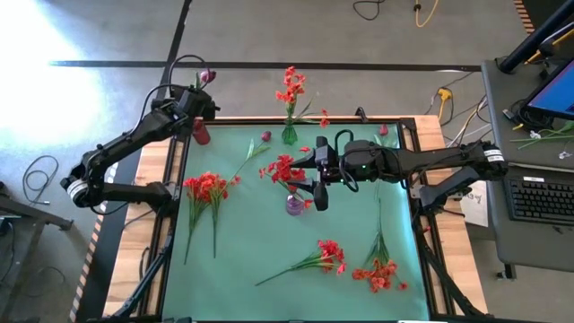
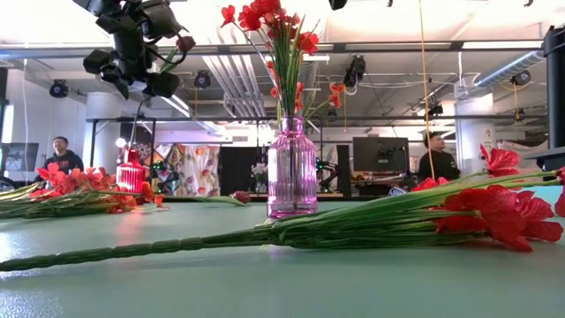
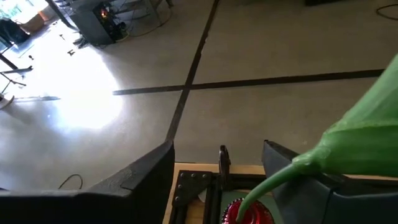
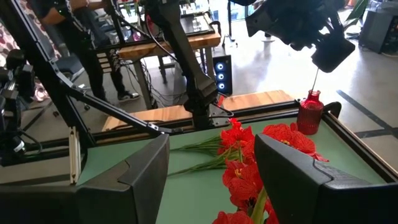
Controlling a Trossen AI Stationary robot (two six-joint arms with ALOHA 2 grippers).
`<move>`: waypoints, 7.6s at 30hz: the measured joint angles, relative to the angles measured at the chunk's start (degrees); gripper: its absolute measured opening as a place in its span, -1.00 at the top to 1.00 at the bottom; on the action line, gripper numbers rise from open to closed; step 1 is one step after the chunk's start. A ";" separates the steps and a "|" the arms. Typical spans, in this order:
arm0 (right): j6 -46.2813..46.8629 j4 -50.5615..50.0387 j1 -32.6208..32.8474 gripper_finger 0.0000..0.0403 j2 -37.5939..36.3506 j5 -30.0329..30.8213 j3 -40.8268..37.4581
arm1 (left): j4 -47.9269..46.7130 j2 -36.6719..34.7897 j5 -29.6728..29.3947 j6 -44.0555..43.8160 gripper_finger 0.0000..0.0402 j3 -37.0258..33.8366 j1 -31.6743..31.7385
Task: Sort flowers into vase by color
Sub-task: Put the center pink flower into the red vase, then put the right pink flower into the red vase
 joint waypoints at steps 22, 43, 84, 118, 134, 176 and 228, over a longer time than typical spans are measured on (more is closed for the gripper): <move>0.44 -1.19 0.00 -0.13 0.00 -0.02 0.02 | 5.69 0.63 -2.05 -7.63 0.23 0.00 0.50; 0.46 -2.45 0.02 -0.13 0.00 -0.04 0.02 | 8.42 0.58 5.98 -9.52 0.61 0.00 0.63; 0.37 -2.60 0.02 -0.13 0.00 -0.07 -0.15 | 6.28 -0.09 6.04 -14.32 0.32 -0.28 2.21; 0.42 -2.95 0.02 -0.13 0.00 -0.07 -0.28 | 10.27 0.56 4.40 -3.90 0.95 -0.31 2.21; -0.07 -4.15 0.02 -0.13 0.00 -0.06 -0.33 | 9.44 -0.45 6.52 -4.28 1.00 -0.70 2.62; 0.00 -4.37 0.02 -0.13 0.00 -0.02 -0.39 | -2.18 -0.33 11.10 -4.47 -0.14 -0.23 2.29; 37.58 -52.72 16.52 -0.13 -6.56 0.43 1.92 | -25.68 -2.39 23.24 -26.42 -0.17 5.95 -74.98</move>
